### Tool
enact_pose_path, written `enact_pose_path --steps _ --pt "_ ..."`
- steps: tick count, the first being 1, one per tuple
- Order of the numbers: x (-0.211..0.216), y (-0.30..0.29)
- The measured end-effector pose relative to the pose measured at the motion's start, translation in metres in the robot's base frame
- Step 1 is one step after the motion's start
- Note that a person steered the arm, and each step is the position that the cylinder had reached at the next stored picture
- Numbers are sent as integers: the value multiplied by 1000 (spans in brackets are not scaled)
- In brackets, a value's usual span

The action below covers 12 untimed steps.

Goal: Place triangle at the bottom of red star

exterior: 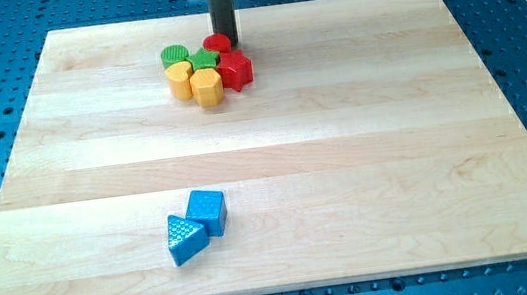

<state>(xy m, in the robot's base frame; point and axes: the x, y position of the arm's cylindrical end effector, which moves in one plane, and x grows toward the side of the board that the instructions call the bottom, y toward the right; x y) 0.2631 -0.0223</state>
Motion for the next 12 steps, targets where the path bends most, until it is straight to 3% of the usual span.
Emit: enact_pose_path --steps 2,3,4,5,6,8,9,10,11,12 --pt "-1 60" --pt "52 148" --pt "209 141" --pt "271 60" --pt "286 -38" --pt "330 -37" --pt "353 -96" --pt "331 -160" --pt "304 -139" --pt "345 -80"
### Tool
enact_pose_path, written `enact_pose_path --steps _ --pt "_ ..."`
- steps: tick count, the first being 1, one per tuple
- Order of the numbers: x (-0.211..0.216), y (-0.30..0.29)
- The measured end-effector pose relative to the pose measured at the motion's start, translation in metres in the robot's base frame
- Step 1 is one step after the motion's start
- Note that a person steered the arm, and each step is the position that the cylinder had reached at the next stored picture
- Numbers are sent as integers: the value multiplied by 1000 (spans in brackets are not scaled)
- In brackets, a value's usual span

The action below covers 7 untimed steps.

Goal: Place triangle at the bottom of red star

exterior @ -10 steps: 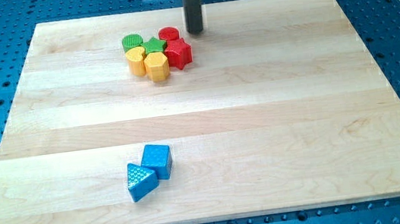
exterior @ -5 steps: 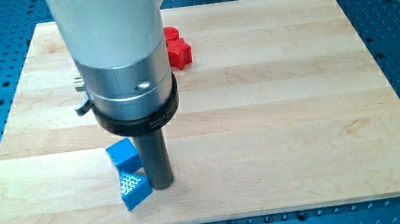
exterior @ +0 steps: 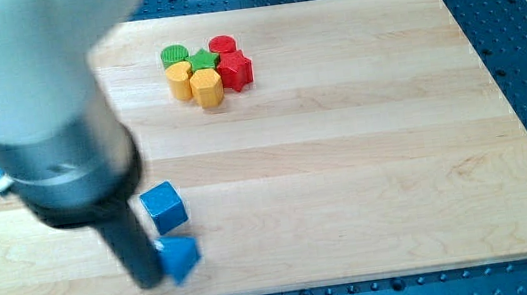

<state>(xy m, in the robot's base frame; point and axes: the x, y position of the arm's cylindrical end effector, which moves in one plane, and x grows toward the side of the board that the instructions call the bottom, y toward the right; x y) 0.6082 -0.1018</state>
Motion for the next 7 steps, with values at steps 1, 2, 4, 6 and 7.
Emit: enact_pose_path --steps 1,2,4,6,7 --pt "-20 53" --pt "2 97" --pt "-78 167" --pt "-27 144" --pt "-74 76"
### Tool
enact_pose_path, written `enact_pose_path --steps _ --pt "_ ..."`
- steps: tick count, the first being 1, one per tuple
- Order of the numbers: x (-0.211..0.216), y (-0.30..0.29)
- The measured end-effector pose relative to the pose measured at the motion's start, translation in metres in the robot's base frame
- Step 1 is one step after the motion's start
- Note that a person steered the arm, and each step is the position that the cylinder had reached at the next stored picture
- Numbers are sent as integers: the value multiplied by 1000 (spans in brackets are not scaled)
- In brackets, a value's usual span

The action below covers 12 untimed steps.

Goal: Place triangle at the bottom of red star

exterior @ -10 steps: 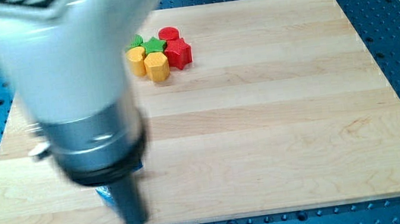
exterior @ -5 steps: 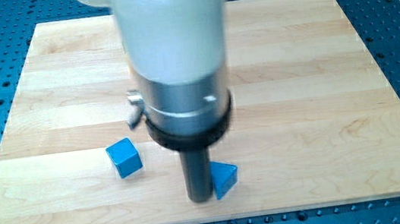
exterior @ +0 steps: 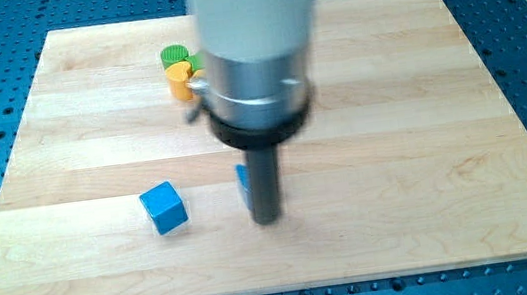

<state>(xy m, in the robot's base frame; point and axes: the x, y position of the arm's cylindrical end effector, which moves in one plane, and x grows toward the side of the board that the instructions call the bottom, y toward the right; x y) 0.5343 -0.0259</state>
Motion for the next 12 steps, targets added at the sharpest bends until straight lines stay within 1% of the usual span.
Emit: enact_pose_path --steps 1,2,3,4,5,6,7,8,12 --pt "-45 -33" --pt "-81 -36" --pt "-79 -3" --pt "-104 -6" --pt "-96 -14" --pt "-97 -40" --pt "-116 -58" --pt "-121 -61" --pt "-125 -20"
